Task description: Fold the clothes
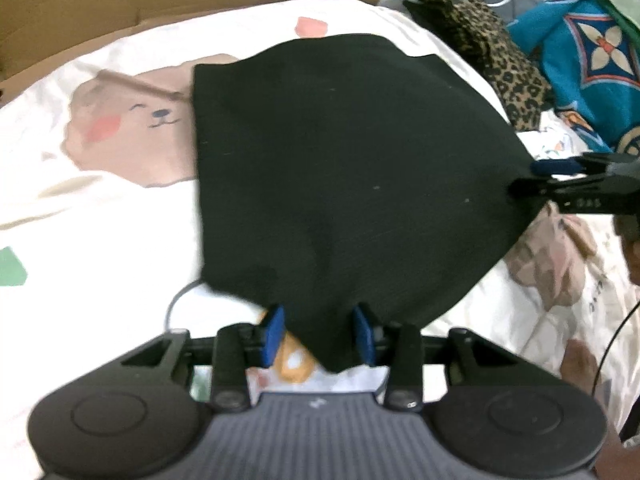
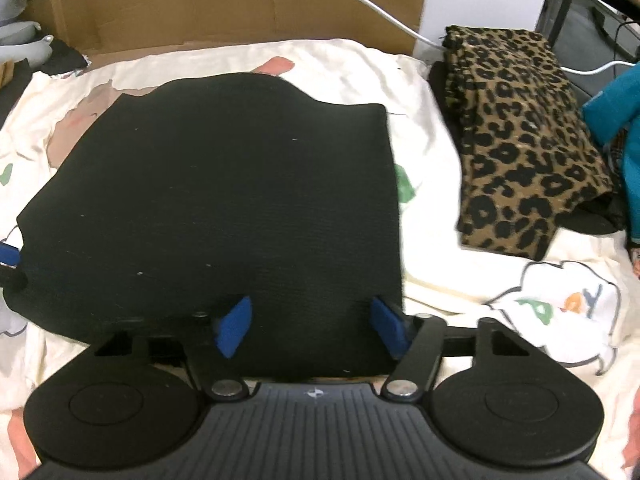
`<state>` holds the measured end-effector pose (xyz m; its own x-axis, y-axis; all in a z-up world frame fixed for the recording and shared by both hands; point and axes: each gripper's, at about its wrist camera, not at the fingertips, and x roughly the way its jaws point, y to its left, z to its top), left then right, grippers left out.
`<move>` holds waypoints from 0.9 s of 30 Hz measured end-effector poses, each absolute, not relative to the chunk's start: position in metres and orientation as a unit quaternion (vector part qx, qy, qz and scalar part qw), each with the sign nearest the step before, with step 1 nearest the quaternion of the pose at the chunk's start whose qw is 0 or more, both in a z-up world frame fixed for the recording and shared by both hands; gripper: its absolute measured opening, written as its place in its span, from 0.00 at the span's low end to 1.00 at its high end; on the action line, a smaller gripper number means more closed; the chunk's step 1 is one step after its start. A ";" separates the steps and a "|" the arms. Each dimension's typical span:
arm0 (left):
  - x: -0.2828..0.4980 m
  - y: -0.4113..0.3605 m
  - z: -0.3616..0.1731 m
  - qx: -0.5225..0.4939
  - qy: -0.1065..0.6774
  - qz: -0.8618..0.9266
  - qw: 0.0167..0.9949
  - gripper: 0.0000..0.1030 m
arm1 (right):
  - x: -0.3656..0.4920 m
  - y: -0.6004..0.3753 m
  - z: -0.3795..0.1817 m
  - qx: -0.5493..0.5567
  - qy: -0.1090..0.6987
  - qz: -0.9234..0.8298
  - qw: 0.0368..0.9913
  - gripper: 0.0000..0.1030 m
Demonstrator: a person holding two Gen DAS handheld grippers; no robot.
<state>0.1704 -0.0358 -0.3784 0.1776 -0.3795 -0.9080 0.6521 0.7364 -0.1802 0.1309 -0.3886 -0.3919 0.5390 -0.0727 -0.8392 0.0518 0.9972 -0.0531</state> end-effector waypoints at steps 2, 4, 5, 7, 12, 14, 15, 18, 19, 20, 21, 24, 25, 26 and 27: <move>0.173 -0.027 -0.371 0.116 0.547 -0.336 0.758 0.33 | 0.127 -0.392 -0.384 -0.018 0.473 -0.048 0.879 0.63; 0.175 -0.019 -0.360 0.103 0.543 -0.340 0.761 0.33 | 0.121 -0.395 -0.374 -0.007 0.464 -0.045 0.885 0.57; 0.175 -0.018 -0.355 0.098 0.540 -0.344 0.762 0.33 | 0.119 -0.395 -0.369 0.002 0.460 -0.040 0.887 0.56; 0.173 -0.017 -0.346 0.090 0.532 -0.353 0.764 0.33 | 0.115 -0.392 -0.365 0.022 0.457 -0.024 0.889 0.47; 0.160 -0.033 -0.349 0.090 0.529 -0.391 0.747 0.26 | 0.111 -0.375 -0.372 0.034 0.472 -0.003 0.881 0.36; 0.155 -0.042 -0.356 0.094 0.531 -0.401 0.740 0.23 | 0.111 -0.371 -0.377 0.036 0.479 -0.002 0.877 0.36; 0.154 -0.045 -0.359 0.095 0.532 -0.404 0.738 0.22 | 0.111 -0.369 -0.378 0.034 0.478 0.000 0.878 0.36; 0.154 -0.052 -0.373 0.103 0.538 -0.404 0.733 0.21 | 0.112 -0.366 -0.385 0.030 0.479 0.002 0.877 0.36; 0.155 -0.054 -0.378 0.106 0.539 -0.401 0.733 0.17 | 0.112 -0.365 -0.387 0.028 0.480 0.001 0.877 0.35; 0.156 -0.056 -0.382 0.110 0.540 -0.399 0.733 0.15 | 0.112 -0.366 -0.388 0.026 0.481 -0.001 0.876 0.35; 0.155 -0.057 -0.384 0.119 0.539 -0.394 0.734 0.15 | 0.111 -0.368 -0.388 0.025 0.482 -0.004 0.876 0.35; 0.157 -0.056 -0.384 0.137 0.546 -0.380 0.734 0.15 | 0.109 -0.374 -0.388 0.020 0.484 -0.014 0.875 0.35; 0.158 -0.055 -0.382 0.138 0.549 -0.378 0.733 0.15 | 0.108 -0.376 -0.388 0.018 0.484 -0.017 0.875 0.35; 0.159 -0.053 -0.380 0.143 0.550 -0.376 0.732 0.15 | 0.107 -0.378 -0.388 0.017 0.485 -0.020 0.874 0.35; 0.158 -0.050 -0.378 0.147 0.549 -0.376 0.732 0.15 | 0.107 -0.379 -0.388 0.015 0.485 -0.023 0.874 0.34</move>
